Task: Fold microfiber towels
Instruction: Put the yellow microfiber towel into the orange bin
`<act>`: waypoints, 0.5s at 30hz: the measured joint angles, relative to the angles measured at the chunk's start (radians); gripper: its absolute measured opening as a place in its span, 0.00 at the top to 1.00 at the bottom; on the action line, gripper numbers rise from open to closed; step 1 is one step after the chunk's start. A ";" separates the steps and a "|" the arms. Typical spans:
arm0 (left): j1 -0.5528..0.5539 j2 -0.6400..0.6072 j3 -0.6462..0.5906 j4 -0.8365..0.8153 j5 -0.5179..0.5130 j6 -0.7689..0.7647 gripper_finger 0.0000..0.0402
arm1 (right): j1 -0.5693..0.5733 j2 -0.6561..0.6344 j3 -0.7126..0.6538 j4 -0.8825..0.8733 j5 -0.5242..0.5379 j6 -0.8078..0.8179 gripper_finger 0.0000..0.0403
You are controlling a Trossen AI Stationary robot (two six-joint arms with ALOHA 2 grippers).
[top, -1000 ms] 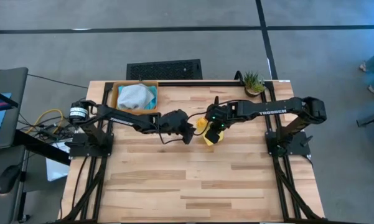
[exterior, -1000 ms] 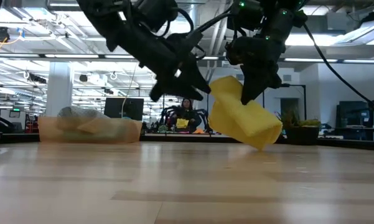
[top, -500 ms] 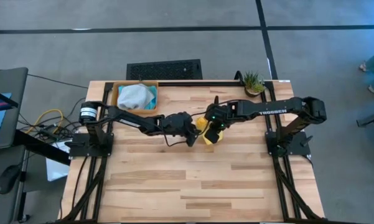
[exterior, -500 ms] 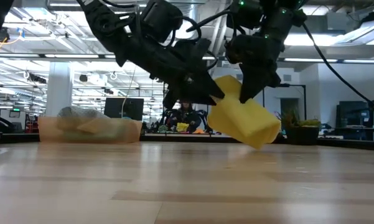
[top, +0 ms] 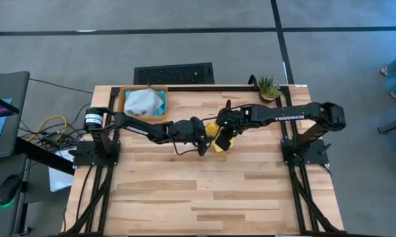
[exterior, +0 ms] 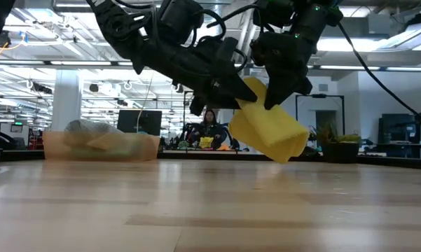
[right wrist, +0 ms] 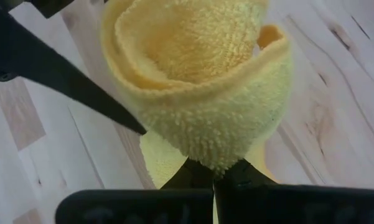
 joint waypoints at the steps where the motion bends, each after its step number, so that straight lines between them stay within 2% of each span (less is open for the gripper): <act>1: 0.000 0.000 0.000 0.005 -0.007 0.001 0.68 | 0.000 0.000 0.000 0.000 0.000 0.002 0.98; 10: 0.003 0.000 0.000 0.076 0.020 0.028 0.68 | 0.000 0.000 0.000 0.000 0.001 0.002 0.98; 13: 0.003 0.000 0.000 0.067 0.026 0.013 0.73 | 0.000 0.000 0.000 0.000 0.001 0.002 0.98; 15: 0.003 0.000 0.000 0.063 0.019 -0.001 0.81 | 0.000 0.000 0.000 0.000 0.001 0.002 0.98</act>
